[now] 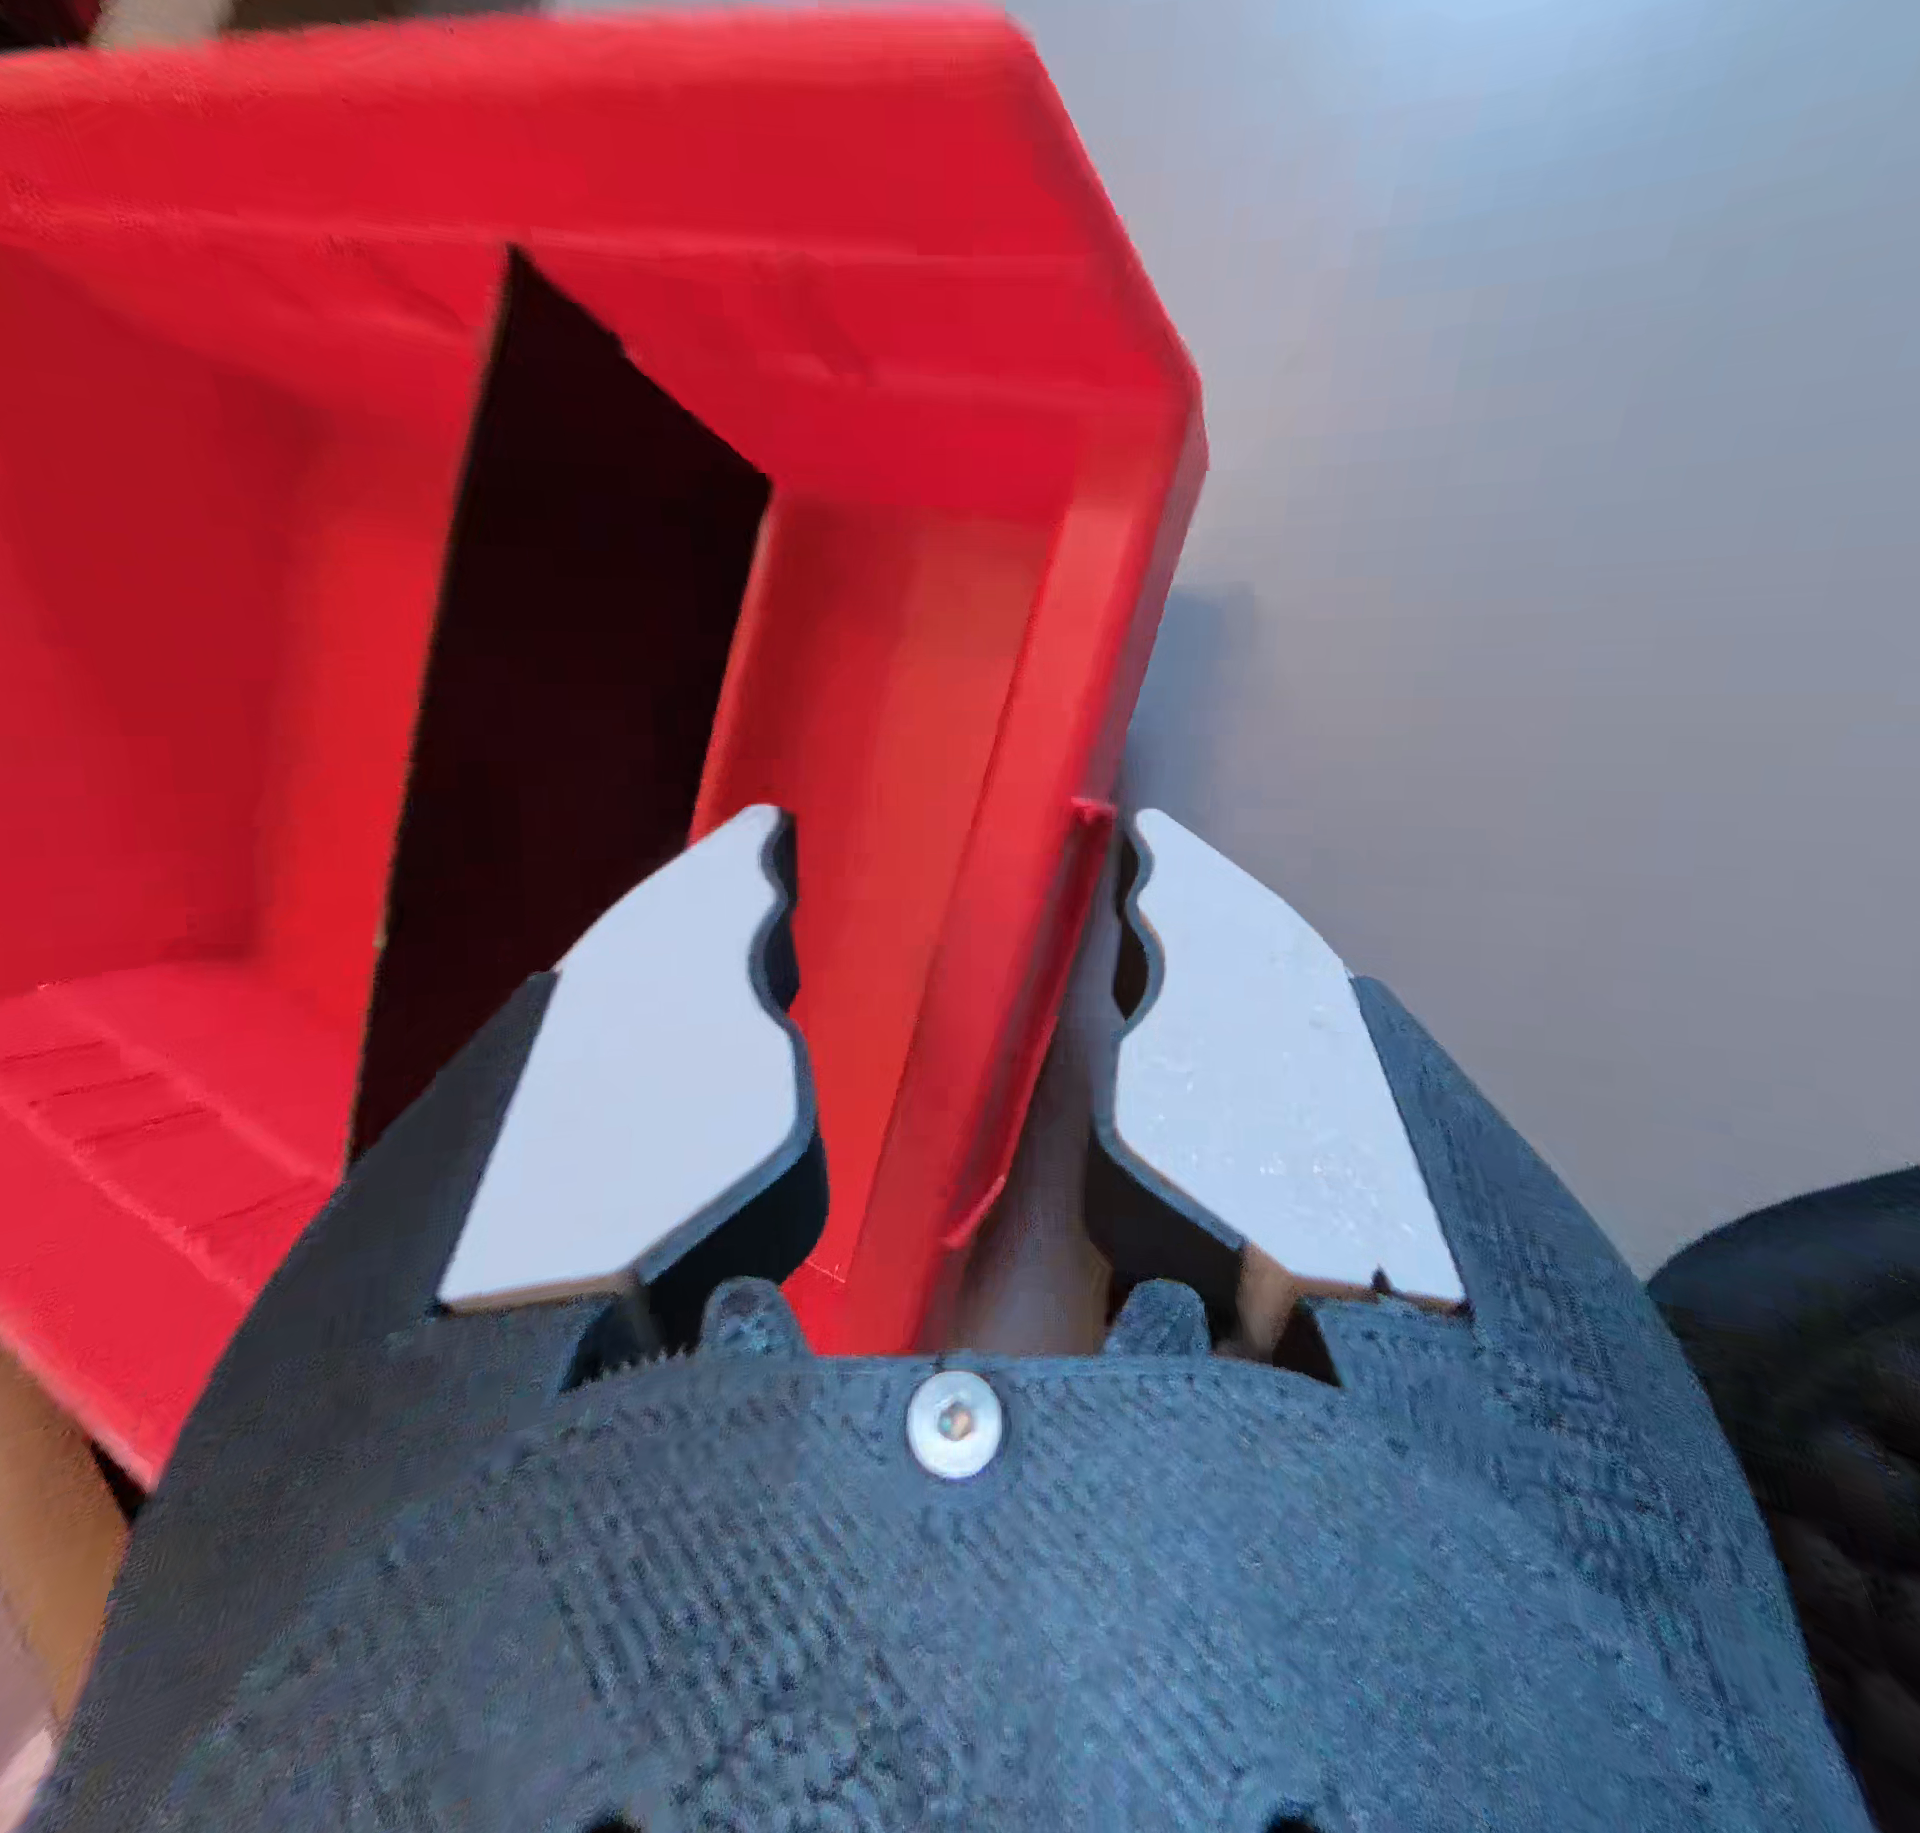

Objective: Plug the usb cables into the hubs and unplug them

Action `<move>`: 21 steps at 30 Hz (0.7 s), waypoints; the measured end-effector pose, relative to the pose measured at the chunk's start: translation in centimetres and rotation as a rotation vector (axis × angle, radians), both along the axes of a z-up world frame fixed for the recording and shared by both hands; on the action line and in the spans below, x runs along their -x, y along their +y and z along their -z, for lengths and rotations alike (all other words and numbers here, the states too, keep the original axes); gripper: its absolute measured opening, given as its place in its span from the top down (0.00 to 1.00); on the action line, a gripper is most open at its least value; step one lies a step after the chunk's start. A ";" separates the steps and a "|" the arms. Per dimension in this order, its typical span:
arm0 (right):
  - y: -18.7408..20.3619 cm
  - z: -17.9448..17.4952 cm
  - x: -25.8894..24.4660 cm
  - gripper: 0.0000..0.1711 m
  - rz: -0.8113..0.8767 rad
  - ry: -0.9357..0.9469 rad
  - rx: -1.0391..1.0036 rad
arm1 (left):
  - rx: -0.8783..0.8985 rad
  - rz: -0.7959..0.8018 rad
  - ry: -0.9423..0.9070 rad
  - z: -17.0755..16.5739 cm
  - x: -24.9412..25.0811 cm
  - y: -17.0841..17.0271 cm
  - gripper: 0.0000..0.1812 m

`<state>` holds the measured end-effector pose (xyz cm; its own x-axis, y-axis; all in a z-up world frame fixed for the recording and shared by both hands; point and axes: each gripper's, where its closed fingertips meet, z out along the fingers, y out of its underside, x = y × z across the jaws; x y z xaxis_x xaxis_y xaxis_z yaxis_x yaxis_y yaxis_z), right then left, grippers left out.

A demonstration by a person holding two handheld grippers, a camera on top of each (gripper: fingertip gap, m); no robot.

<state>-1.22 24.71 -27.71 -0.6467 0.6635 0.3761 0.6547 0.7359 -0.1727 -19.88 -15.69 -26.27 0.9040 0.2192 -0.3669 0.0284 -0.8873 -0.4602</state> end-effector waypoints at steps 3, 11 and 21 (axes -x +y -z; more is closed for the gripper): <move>-0.8 0.1 0.8 0.81 -0.089 0.040 -0.095 | 0.058 0.113 -0.015 2.2 -0.6 1.0 0.84; -8.8 0.0 -3.0 0.81 -0.281 0.102 -0.042 | 0.016 0.361 0.080 2.0 -5.0 8.7 0.84; -21.8 -7.7 -11.9 0.74 -0.285 0.472 0.375 | -0.252 0.546 0.158 -3.8 -10.2 18.5 0.80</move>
